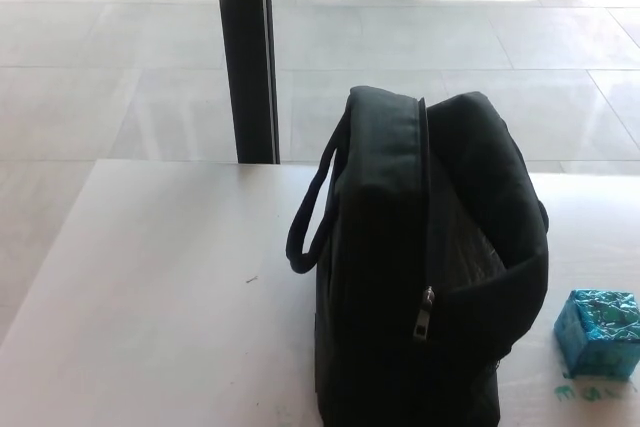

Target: The robot uses its right hand to pick up the cube kept on the middle of the desk and put it inside the bag next to it

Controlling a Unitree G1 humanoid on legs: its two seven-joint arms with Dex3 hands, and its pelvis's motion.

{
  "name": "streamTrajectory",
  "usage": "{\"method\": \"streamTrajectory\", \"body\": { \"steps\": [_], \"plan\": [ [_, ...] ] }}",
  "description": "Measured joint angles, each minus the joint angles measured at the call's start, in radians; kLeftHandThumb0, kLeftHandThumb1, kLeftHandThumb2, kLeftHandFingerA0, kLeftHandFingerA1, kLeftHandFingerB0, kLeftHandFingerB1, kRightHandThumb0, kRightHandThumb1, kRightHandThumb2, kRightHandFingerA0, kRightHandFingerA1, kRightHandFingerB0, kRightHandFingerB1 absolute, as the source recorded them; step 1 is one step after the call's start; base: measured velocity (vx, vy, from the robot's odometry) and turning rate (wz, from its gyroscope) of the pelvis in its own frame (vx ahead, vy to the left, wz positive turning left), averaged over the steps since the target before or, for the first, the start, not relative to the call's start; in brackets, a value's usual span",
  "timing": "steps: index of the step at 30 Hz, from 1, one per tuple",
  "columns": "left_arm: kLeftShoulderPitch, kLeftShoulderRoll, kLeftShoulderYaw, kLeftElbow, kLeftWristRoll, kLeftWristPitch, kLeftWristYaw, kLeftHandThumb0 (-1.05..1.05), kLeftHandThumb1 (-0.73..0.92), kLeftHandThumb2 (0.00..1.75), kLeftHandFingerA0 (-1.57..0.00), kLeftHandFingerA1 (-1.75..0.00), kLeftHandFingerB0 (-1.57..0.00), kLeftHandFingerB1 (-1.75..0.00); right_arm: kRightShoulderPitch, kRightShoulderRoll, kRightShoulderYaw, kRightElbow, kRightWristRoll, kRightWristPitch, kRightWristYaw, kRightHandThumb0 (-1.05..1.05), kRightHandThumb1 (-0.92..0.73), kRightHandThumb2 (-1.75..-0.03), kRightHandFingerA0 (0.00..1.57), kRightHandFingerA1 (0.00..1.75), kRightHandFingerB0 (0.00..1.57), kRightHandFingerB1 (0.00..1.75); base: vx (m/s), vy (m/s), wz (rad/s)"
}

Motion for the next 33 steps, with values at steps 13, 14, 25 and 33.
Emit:
{"method": "streamTrajectory", "body": {
  "steps": [13, 14, 25, 33],
  "plan": [
    [-0.004, 0.001, 0.007, 0.032, -0.035, 0.000, -0.052, -1.05, 0.52, 0.91, -0.34, -1.45, -0.21, -1.35, -0.031, -0.030, -0.172, -0.233, 0.129, 0.087, 0.042, -0.79, -0.63, -0.98, 0.20, 0.63, 0.11, 0.52, 0.00, 0.000, 0.00],
    [-0.005, 0.001, 0.007, 0.033, -0.037, 0.000, -0.054, -1.05, 0.52, 0.91, -0.34, -1.45, -0.21, -1.35, -0.040, -0.031, -0.185, -0.272, 0.142, 0.102, 0.044, -0.79, -0.63, -0.98, 0.20, 0.63, 0.11, 0.52, 0.00, 0.000, 0.00],
    [-0.007, 0.000, 0.006, 0.036, -0.040, 0.000, -0.056, -1.05, 0.52, 0.91, -0.32, -1.45, -0.20, -1.36, -0.185, -0.044, -0.198, -0.595, 0.242, 0.248, 0.066, -0.73, -0.64, -0.98, 0.17, 0.54, 0.06, 0.38, 0.00, 0.000, 0.00],
    [-0.006, 0.000, 0.005, 0.036, -0.040, 0.000, -0.057, -1.05, 0.53, 0.92, -0.35, -1.46, -0.20, -1.37, -0.306, -0.074, -0.053, -0.793, 0.242, 0.358, 0.082, -0.74, -0.60, -0.96, 0.06, 0.40, 0.04, 0.25, 0.00, 0.000, 0.00]
  ]
}}
